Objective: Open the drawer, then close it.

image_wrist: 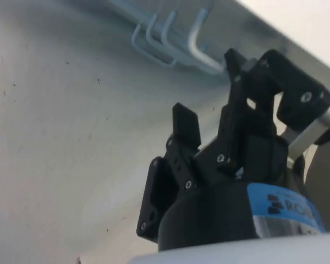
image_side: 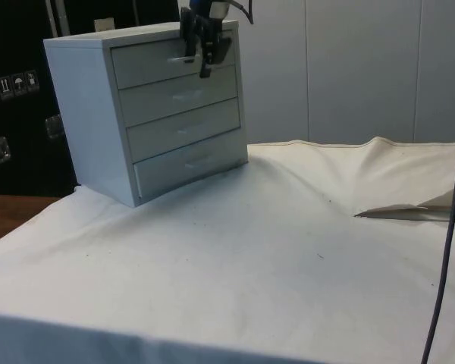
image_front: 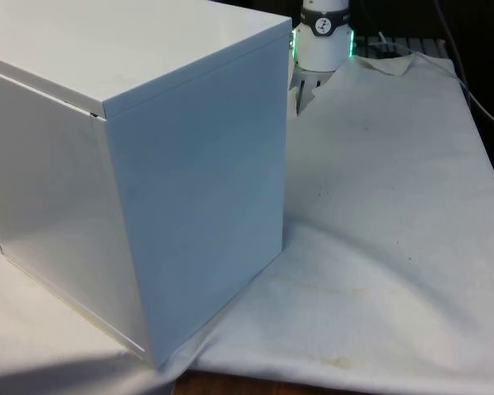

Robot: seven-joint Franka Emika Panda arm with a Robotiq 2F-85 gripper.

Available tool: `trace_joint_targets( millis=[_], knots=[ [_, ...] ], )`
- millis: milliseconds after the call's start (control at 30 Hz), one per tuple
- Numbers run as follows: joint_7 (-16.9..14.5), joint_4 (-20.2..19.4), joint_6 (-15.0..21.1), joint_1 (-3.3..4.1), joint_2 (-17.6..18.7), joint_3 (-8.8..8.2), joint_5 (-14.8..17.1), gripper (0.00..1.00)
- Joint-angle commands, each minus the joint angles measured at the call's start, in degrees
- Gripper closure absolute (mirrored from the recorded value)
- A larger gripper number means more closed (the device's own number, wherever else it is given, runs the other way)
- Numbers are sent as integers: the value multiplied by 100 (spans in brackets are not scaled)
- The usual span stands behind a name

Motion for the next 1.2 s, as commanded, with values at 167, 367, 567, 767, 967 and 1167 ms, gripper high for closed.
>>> trace_joint_targets(
  millis=[167,367,567,767,967,1167],
  knots=[
    [0,69,0,0,57,-6,0,71],
    [-74,57,-40,-6,0,-6,34,99],
    [-115,86,-241,-11,-235,0,-63,99],
    [-132,-52,-378,-11,-516,57,-149,99],
    [-229,-212,-355,11,-630,69,-92,99],
    [-17,-481,-361,-23,-940,183,-401,99]
  ],
)
